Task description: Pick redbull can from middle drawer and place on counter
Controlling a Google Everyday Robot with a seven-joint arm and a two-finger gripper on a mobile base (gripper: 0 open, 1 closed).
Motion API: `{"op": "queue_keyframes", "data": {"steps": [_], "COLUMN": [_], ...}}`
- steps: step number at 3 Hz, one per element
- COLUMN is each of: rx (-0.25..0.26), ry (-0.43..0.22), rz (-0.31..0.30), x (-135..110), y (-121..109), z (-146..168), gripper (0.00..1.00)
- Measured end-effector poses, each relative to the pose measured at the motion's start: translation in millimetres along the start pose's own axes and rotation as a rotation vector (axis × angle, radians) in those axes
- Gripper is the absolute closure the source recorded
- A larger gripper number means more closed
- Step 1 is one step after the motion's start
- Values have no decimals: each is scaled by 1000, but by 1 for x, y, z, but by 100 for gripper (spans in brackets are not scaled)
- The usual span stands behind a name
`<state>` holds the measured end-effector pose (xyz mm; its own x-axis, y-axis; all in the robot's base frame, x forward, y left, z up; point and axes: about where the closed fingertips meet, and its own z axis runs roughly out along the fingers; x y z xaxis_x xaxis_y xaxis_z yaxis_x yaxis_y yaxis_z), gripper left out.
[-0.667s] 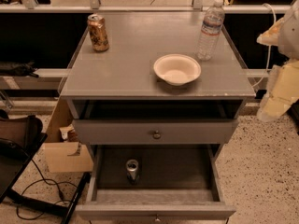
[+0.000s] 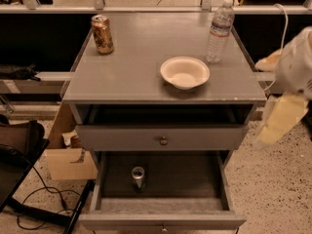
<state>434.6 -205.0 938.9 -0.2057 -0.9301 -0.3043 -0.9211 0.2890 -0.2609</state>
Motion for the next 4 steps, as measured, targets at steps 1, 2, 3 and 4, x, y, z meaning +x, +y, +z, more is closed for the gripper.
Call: {"op": "queue_keyframes", "data": {"steps": [1, 2, 3, 4], "rx": [-37, -56, -83, -107], "ry": [-109, -217, -306, -388], "rz": [63, 123, 160, 178], "x": [15, 28, 32, 29], "y": [26, 50, 75, 102], "z": [59, 116, 170, 211], "gripper": [0, 0, 0, 0]}}
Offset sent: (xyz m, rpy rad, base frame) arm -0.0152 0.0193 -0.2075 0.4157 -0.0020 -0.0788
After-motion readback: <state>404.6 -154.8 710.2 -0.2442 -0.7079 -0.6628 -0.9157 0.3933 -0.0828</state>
